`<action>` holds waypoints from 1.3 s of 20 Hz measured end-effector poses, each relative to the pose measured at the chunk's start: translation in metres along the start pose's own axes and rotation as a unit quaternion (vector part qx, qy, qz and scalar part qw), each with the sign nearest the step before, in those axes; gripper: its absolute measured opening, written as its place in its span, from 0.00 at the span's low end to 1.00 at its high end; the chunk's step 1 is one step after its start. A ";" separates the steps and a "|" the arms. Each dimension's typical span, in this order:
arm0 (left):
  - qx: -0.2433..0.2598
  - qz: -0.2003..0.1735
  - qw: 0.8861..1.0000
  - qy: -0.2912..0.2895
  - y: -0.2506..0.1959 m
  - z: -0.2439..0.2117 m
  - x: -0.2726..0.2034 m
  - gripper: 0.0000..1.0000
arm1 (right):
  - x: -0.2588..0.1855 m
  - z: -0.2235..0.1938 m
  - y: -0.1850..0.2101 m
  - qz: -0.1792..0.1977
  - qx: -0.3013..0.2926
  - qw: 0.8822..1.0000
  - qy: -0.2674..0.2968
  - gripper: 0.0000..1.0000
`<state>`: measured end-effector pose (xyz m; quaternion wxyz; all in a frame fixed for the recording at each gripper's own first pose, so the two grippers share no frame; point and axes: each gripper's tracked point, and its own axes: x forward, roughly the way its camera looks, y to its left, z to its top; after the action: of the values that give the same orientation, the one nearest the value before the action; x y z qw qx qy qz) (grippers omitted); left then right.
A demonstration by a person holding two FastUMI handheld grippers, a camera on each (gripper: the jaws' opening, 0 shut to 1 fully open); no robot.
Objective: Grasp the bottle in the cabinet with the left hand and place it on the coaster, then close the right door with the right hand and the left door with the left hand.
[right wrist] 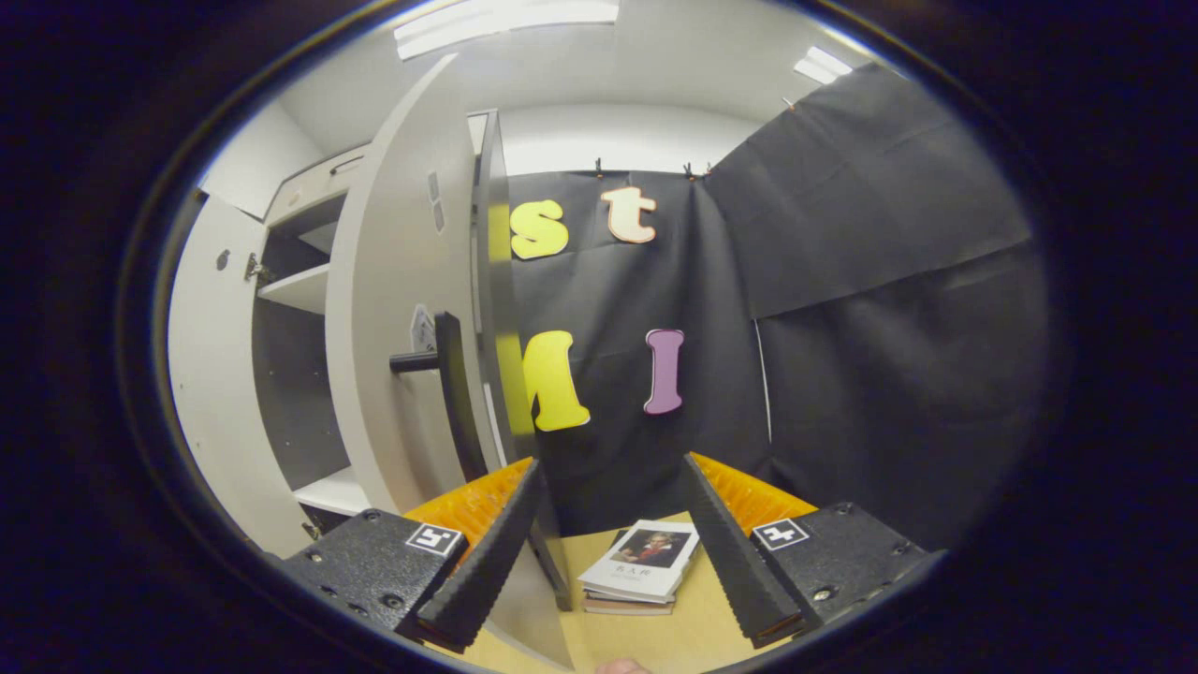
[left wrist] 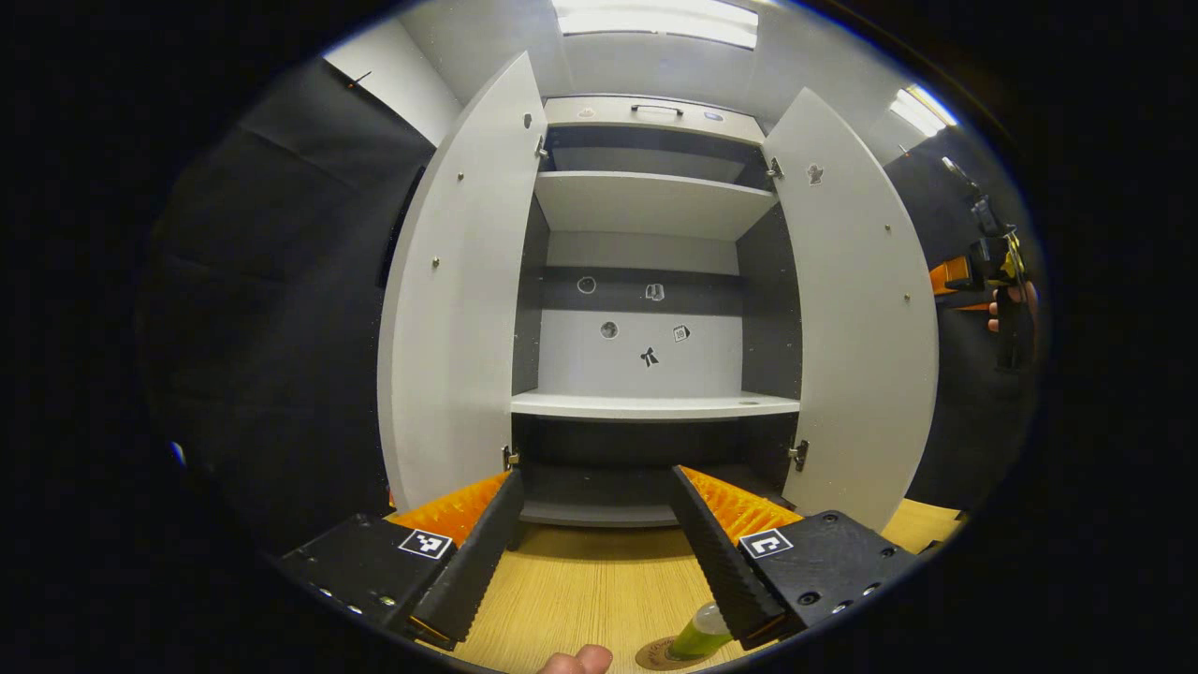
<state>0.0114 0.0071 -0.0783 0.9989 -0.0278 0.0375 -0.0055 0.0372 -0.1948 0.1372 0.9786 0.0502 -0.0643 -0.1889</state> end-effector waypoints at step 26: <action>0.010 0.078 0.997 -0.004 0.046 0.021 -0.031 0.99 | -0.003 -0.062 0.159 0.178 -0.029 0.983 0.029 0.94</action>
<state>-0.0176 0.0544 -0.0572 0.9967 -0.0145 0.0353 0.0719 0.1009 -0.0418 0.0957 0.9991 0.0149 -0.0386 -0.0121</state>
